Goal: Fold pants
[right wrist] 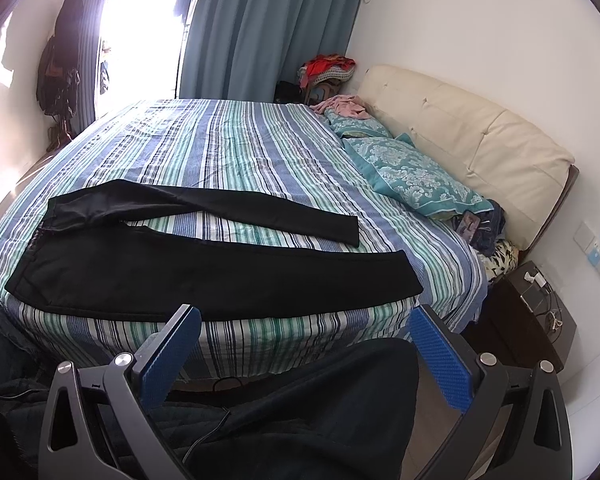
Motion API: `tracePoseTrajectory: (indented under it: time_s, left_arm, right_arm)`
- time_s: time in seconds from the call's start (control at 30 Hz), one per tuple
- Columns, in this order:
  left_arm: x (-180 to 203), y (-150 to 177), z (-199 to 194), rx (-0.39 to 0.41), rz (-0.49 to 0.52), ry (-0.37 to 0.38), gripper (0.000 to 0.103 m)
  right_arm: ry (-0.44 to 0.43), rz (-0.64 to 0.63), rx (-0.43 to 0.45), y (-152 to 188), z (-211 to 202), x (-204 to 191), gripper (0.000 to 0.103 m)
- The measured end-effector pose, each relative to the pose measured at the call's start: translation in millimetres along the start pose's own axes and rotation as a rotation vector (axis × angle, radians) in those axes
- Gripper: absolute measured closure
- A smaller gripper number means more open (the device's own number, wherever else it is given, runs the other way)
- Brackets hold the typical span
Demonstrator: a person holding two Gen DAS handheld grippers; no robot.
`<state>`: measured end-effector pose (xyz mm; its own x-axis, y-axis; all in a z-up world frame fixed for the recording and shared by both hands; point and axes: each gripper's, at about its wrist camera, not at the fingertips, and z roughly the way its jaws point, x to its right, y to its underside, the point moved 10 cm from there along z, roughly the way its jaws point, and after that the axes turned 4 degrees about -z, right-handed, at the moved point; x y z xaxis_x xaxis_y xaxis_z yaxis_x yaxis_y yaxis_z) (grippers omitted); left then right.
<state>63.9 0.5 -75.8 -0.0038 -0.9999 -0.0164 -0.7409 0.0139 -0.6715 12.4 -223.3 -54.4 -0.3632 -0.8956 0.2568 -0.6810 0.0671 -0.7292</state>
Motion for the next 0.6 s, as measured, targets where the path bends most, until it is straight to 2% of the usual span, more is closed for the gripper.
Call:
tracePoseTrajectory:
  time_s: [0.6]
  left_arm:
    - [-1.3,5.8,2.4,-0.004,0.002,0.001,0.001]
  right_arm:
    - [-0.004,0.002,-0.003,1.1,0.7,-1.0,0.0]
